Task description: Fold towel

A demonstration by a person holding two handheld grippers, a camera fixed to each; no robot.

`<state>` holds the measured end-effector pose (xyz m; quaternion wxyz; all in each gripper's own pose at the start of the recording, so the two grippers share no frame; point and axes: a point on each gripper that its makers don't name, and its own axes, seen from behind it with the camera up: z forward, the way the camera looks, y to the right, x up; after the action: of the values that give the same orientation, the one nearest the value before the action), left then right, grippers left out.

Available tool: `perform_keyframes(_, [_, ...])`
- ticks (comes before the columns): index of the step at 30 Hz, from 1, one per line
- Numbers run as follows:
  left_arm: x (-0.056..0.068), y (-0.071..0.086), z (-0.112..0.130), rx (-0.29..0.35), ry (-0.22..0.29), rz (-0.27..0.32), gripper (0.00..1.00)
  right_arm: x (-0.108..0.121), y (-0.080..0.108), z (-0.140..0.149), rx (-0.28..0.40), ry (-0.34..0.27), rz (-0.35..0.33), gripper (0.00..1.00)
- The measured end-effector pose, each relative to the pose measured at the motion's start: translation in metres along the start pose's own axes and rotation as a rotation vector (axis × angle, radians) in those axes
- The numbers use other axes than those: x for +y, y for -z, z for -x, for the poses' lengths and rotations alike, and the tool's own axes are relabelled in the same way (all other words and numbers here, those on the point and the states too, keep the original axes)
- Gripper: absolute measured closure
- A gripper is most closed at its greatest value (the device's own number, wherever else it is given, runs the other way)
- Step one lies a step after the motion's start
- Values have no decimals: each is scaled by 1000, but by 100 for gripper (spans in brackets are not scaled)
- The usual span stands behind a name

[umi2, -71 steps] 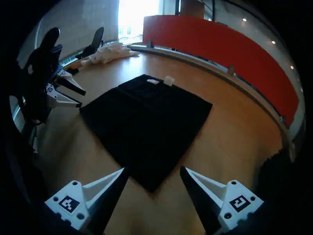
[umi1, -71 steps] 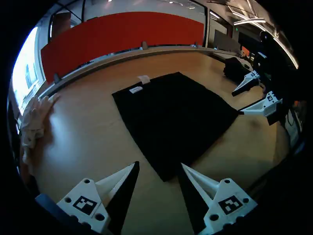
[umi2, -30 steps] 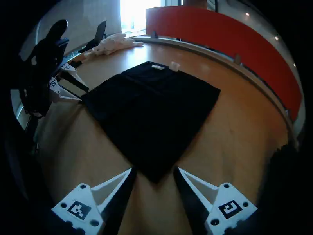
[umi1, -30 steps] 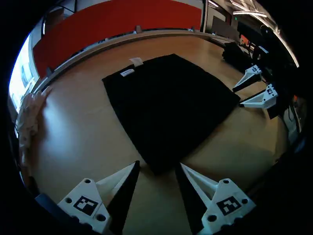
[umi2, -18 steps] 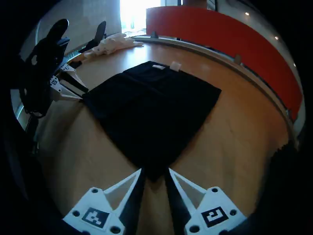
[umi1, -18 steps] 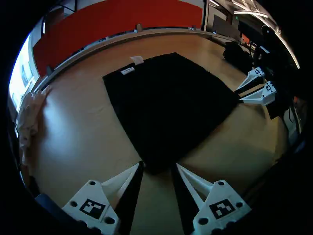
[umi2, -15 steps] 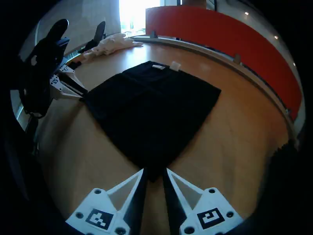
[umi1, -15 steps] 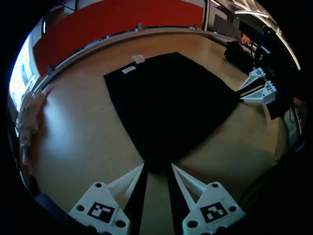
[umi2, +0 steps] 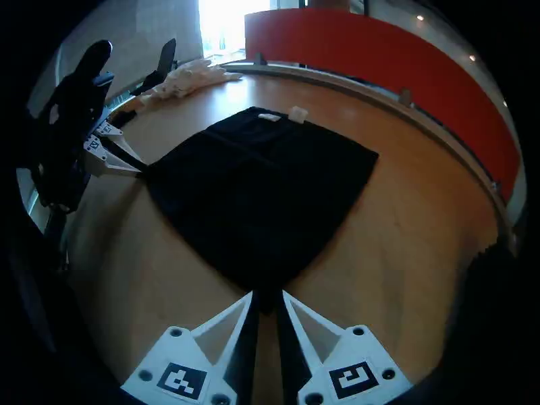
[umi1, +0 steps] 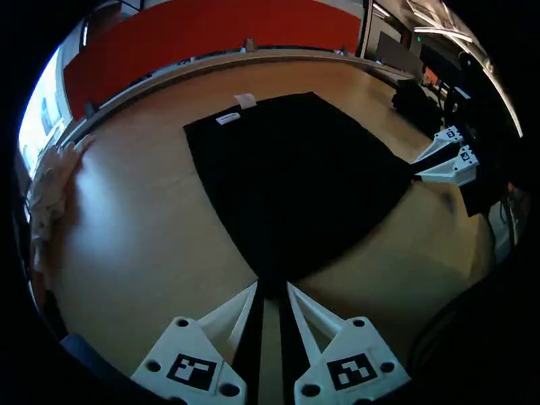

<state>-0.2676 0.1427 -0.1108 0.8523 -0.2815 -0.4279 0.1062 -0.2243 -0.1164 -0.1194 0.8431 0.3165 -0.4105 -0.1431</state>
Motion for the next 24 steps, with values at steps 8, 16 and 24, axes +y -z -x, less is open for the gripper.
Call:
perform_keyframes(8, [6,7,-6,5,39,18,86,5,9,-9,14,3,13,84])
perform_keyframes(16, [6,27,-25,32,84,16,86,9,28,-37,65,13,35,84])
perform_keyframes(24, [5,53,-49,70,107,5,86,7,52,-61,96,36,40,84])
